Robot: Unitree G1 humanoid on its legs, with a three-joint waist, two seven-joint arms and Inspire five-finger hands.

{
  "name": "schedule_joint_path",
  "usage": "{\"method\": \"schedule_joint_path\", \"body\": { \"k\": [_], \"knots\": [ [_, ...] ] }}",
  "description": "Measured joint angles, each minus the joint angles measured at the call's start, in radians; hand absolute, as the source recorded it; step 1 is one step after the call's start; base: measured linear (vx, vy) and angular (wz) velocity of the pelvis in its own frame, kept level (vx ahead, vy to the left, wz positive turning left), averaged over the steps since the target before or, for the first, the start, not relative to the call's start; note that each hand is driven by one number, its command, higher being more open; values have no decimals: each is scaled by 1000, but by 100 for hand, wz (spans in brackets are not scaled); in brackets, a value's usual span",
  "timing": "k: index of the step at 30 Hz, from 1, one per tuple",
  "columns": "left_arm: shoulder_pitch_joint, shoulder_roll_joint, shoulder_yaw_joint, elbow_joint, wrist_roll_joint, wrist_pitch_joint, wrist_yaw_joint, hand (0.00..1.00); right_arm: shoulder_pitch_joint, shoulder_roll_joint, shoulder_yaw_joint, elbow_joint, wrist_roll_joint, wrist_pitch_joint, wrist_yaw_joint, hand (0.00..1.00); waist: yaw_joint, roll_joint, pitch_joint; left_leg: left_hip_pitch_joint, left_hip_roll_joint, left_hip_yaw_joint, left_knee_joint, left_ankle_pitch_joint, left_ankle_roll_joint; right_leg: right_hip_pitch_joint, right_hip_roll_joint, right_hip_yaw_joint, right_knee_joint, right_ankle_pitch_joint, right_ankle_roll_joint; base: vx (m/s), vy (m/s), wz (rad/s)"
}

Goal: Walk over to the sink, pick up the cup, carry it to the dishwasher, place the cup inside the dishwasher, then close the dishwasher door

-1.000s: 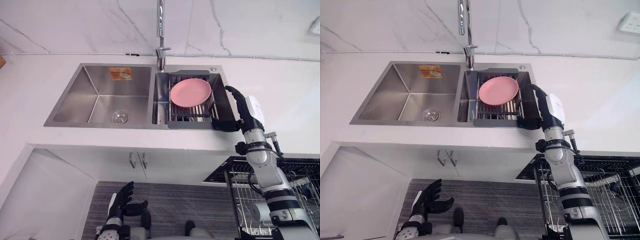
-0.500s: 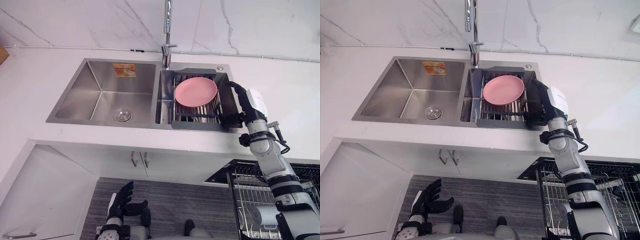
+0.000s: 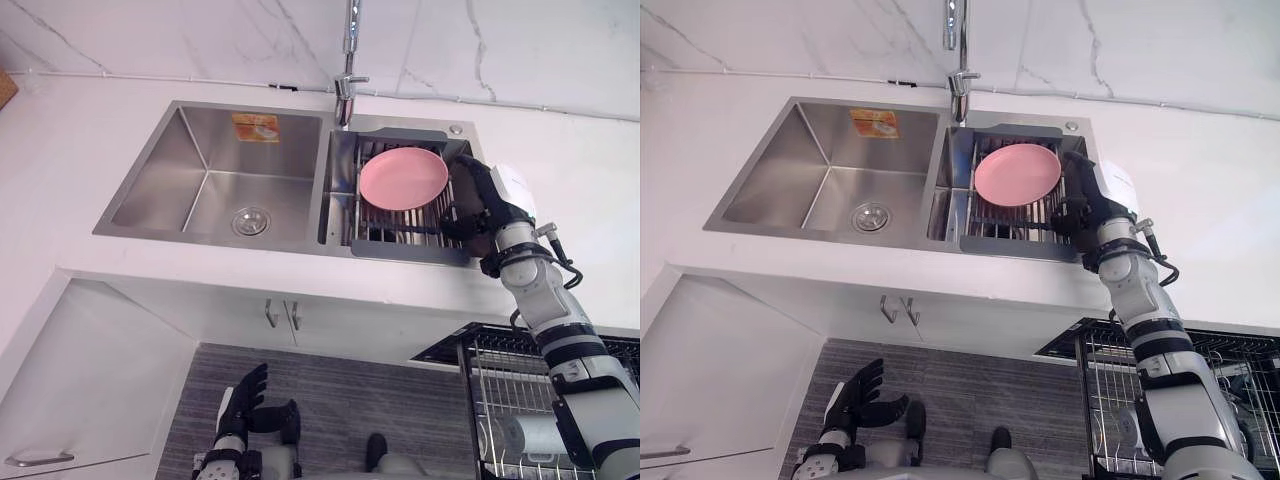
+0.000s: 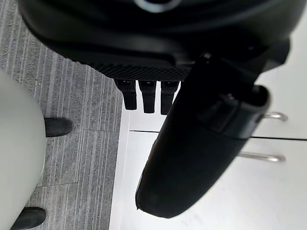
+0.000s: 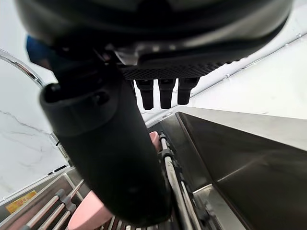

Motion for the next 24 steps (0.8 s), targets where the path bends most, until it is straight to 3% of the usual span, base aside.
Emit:
{"method": "schedule_joint_path", "body": {
  "k": [9,17,24],
  "knots": [
    [-2,-4,34,1,0,-5,2,90,-79,-5,0,46,-48,9,-24,90,4,-6,37,-15,-5,-22,-5,8,3,-5,-3,-19,0,0,0,-23,7,7],
    [-37,-1,36,1,-2,-6,4,90,-219,-88,61,139,-73,21,-23,90,31,-7,48,-52,8,-28,0,20,-1,-36,4,-25,6,7,-5,-1,-3,1],
    [-75,-1,35,1,-22,-9,18,90,-299,-97,96,227,-88,31,-23,90,36,1,63,-82,20,-38,-2,35,-3,-63,17,-34,12,15,-17,-50,-6,3]
  ]
}}
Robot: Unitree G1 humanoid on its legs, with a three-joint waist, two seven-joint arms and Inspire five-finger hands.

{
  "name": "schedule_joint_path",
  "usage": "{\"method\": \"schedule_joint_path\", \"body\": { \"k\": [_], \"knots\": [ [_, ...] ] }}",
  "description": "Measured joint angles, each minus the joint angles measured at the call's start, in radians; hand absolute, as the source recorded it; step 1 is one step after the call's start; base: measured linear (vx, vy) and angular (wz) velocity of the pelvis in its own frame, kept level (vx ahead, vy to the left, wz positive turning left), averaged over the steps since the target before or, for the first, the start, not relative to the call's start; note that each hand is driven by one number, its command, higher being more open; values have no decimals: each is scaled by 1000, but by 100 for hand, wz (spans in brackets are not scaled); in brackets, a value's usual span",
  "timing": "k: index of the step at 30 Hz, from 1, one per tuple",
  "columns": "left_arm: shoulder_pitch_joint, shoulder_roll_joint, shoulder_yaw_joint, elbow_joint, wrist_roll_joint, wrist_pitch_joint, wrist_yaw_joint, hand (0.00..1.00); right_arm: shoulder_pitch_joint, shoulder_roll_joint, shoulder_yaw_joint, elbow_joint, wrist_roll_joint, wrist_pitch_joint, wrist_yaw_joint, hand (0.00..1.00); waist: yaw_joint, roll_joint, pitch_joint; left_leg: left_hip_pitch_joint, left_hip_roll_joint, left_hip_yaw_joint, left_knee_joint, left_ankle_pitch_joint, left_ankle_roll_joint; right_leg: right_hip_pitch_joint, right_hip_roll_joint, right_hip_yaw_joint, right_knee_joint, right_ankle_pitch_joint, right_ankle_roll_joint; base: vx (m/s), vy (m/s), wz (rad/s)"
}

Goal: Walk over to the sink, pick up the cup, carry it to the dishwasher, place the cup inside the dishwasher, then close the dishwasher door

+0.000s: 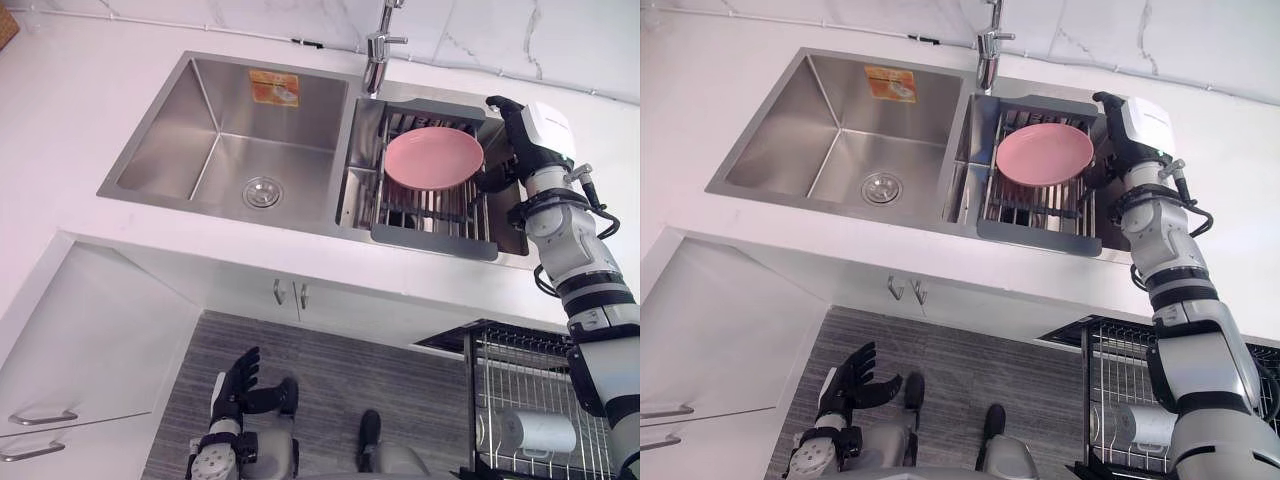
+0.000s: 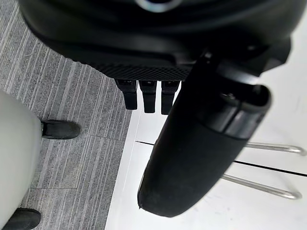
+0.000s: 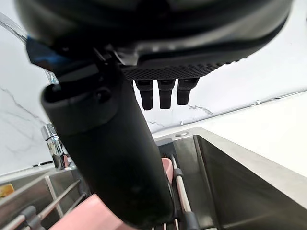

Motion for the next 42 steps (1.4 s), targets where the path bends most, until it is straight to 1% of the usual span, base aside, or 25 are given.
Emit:
{"method": "schedule_joint_path", "body": {
  "k": [3,8,12,16,32,36,42],
  "knots": [
    [-16,3,0,0,-2,-1,7,90,-47,-1,12,28,-2,3,0,90,2,8,20,-14,7,-1,-3,4,-1,-13,7,-2,1,5,-4,-59,-4,2],
    [-47,4,-1,0,-27,-3,9,90,-94,-19,48,66,1,3,3,90,10,10,30,-36,16,-10,-2,15,-5,-33,16,-7,1,13,-8,-36,-9,2],
    [-76,4,-3,0,-39,-13,20,90,-128,-20,51,90,1,7,3,90,13,16,35,-63,22,-17,-3,21,-10,-55,25,-14,1,20,-13,-42,-8,3],
    [-92,7,-3,0,-40,-13,24,90,-157,-20,51,94,1,14,3,90,15,19,59,-72,28,-20,-3,25,-9,-63,31,-15,-1,26,-20,-30,-2,0],
    [-128,22,-32,0,-41,-13,26,90,-160,-20,82,93,1,27,4,90,18,33,67,-91,39,-38,-3,34,-8,-74,43,-29,-1,28,-27,-1,-5,2],
    [-133,25,-35,0,-41,-13,26,90,-132,-20,82,66,1,26,5,90,21,33,67,-88,45,-38,-3,40,-17,-72,48,-29,0,29,-29,0,0,0],
    [-134,29,-43,0,-41,-12,25,90,-81,-13,78,29,0,27,4,90,24,33,67,-79,54,-38,-3,39,-21,-68,52,-27,6,29,-32,0,0,0]
  ]
}}
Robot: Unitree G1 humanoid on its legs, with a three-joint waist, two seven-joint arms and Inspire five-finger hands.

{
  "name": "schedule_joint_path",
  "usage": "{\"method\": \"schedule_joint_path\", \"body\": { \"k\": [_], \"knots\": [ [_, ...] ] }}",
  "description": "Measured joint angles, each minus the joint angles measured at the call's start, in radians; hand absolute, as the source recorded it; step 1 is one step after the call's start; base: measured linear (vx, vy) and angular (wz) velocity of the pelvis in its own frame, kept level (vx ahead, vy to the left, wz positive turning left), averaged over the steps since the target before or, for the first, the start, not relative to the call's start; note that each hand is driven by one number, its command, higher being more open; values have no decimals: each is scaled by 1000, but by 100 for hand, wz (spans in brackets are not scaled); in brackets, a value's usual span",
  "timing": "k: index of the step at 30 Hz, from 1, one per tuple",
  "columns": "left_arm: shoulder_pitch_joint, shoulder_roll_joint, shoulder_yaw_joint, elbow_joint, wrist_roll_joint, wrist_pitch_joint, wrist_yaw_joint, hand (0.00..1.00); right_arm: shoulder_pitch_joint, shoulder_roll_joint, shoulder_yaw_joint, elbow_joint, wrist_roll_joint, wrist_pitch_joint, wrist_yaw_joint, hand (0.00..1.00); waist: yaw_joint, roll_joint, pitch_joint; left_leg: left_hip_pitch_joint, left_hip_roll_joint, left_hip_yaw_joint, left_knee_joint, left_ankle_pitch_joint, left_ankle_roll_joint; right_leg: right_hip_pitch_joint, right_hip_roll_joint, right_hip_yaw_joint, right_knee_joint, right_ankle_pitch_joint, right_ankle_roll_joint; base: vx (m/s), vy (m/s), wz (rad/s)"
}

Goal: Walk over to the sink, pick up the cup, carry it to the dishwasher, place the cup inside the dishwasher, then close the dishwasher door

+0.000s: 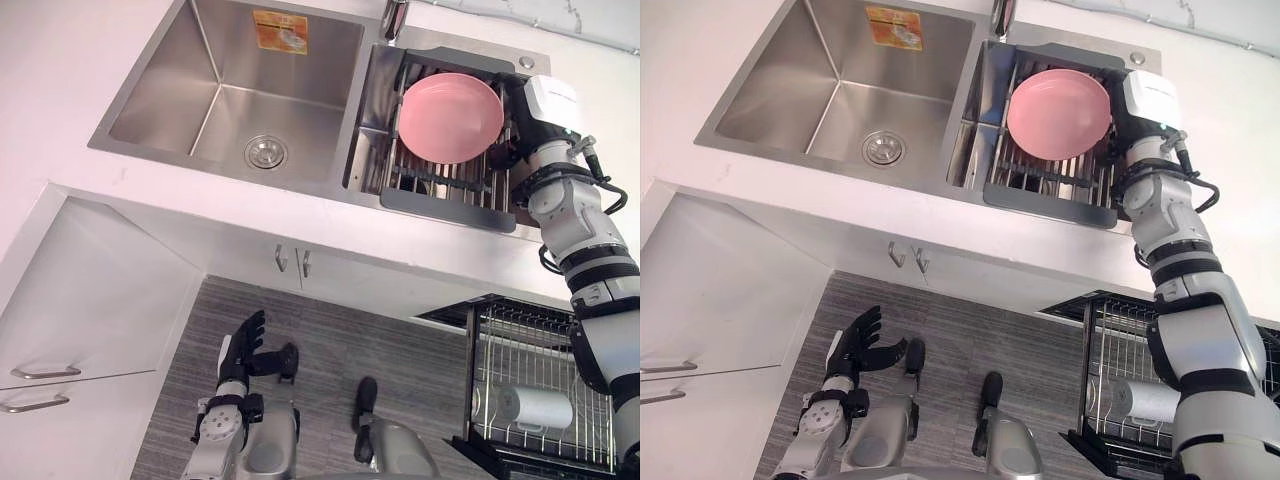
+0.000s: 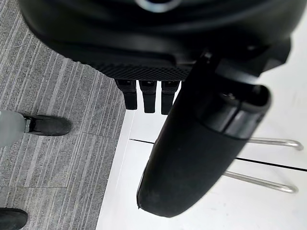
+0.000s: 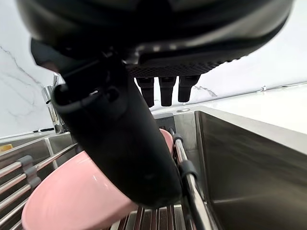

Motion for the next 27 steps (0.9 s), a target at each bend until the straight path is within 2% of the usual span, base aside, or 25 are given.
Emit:
{"method": "schedule_joint_path", "body": {
  "k": [6,7,15,23,27],
  "knots": [
    [0,0,0,0,0,2,1,90,56,36,-49,-27,1,9,-4,90,1,0,0,5,5,3,0,0,-1,0,5,4,5,-2,-3,3,-7,-1],
    [0,0,0,0,0,2,1,90,69,44,-50,-27,0,12,-3,30,2,0,-1,6,6,5,0,0,-2,0,5,6,6,-1,-3,6,-24,-4],
    [3,1,0,0,1,3,1,90,92,75,-116,-34,-20,27,-40,30,21,2,-3,7,13,6,1,8,-13,2,11,4,6,-2,-9,24,-18,1],
    [2,1,0,0,2,3,0,90,128,79,-118,-91,-21,21,-29,30,20,1,-4,15,17,3,0,4,-22,12,16,2,6,-5,-12,23,-13,0],
    [24,5,3,0,4,3,0,90,170,73,-123,-180,-21,30,-31,30,16,0,-6,16,18,8,0,3,-22,12,16,5,1,-5,-12,21,-13,-2]
  ]
}}
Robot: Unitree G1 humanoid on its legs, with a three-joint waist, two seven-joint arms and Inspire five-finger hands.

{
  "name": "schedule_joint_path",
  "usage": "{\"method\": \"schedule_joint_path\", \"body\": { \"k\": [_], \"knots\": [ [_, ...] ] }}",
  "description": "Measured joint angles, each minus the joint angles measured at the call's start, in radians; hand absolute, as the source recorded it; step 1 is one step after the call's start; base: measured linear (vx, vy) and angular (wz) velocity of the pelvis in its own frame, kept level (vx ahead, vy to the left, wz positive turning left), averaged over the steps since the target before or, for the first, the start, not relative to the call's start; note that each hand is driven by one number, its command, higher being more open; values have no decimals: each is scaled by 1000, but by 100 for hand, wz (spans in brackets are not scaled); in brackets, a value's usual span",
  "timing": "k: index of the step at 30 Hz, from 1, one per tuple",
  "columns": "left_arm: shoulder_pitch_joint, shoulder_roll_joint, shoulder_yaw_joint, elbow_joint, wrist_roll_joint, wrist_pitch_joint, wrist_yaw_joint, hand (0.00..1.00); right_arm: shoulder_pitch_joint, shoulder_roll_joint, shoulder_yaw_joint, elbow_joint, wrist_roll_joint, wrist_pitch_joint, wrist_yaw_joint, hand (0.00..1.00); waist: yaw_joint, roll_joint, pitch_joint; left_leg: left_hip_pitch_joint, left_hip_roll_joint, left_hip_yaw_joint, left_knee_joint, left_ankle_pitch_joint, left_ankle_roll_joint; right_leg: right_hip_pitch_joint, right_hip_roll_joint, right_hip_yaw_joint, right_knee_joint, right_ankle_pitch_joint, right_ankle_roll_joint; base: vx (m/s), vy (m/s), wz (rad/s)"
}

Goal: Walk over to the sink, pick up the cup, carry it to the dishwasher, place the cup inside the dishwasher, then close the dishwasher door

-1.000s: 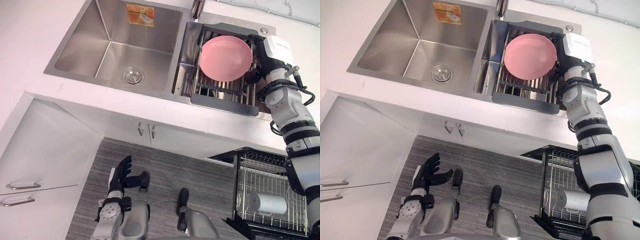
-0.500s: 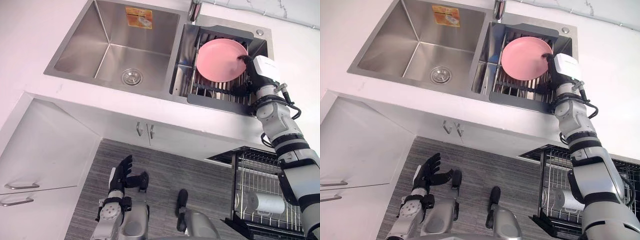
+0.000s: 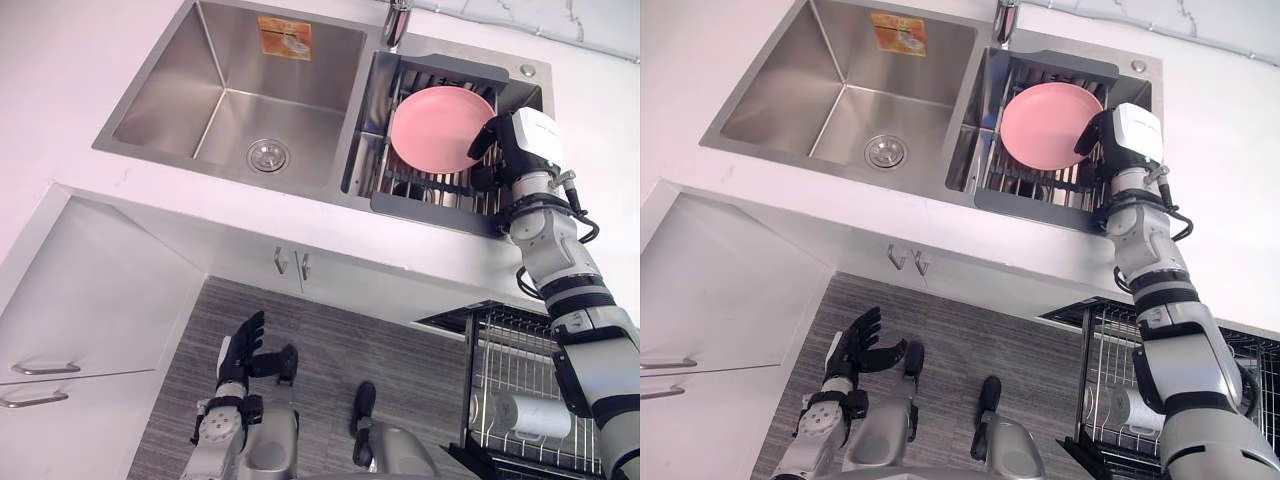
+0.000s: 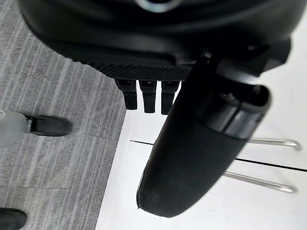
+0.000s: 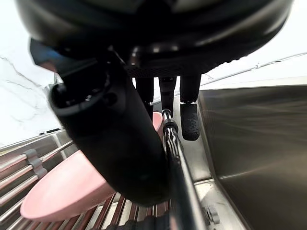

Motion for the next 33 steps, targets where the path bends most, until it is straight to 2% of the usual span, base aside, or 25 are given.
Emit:
{"method": "schedule_joint_path", "body": {
  "k": [8,15,18,23,26,29,33],
  "knots": [
    [9,-8,21,-1,8,1,-2,90,89,-21,-35,-189,0,-16,-3,30,-19,-3,-4,36,0,16,-1,-4,-5,37,0,7,-12,0,0,3,-11,-3],
    [70,-5,68,11,20,21,-5,90,194,-91,-43,-358,2,-103,5,30,-43,-55,-63,76,7,44,-1,-26,0,59,4,41,-14,-1,1,-9,-7,-13],
    [77,-5,68,41,20,26,-12,90,227,-105,-43,-384,4,-133,17,30,-48,-67,-77,101,7,56,-1,-28,0,78,3,52,-14,-1,2,6,-2,-11],
    [90,-10,70,55,23,30,-24,90,270,-114,-44,-395,22,-147,36,30,-46,-70,-94,134,9,82,-1,-34,2,99,2,77,-14,1,4,-16,3,-15],
    [100,-21,83,62,39,32,-23,90,349,-111,-113,-456,33,-149,37,30,-46,-71,-98,156,9,101,-1,-40,5,110,0,98,-14,1,9,-19,9,-21],
    [119,-27,92,63,40,39,-23,90,449,-57,-252,-533,45,-152,36,30,-54,-74,-103,183,9,127,-1,-45,4,123,-1,122,-14,2,13,-1,7,-24],
    [148,-34,101,69,41,43,-22,90,587,31,-438,-661,83,-152,24,30,-86,-74,-131,199,10,166,-2,-67,0,119,-2,161,-27,3,21,-4,9,-28]
  ]
}}
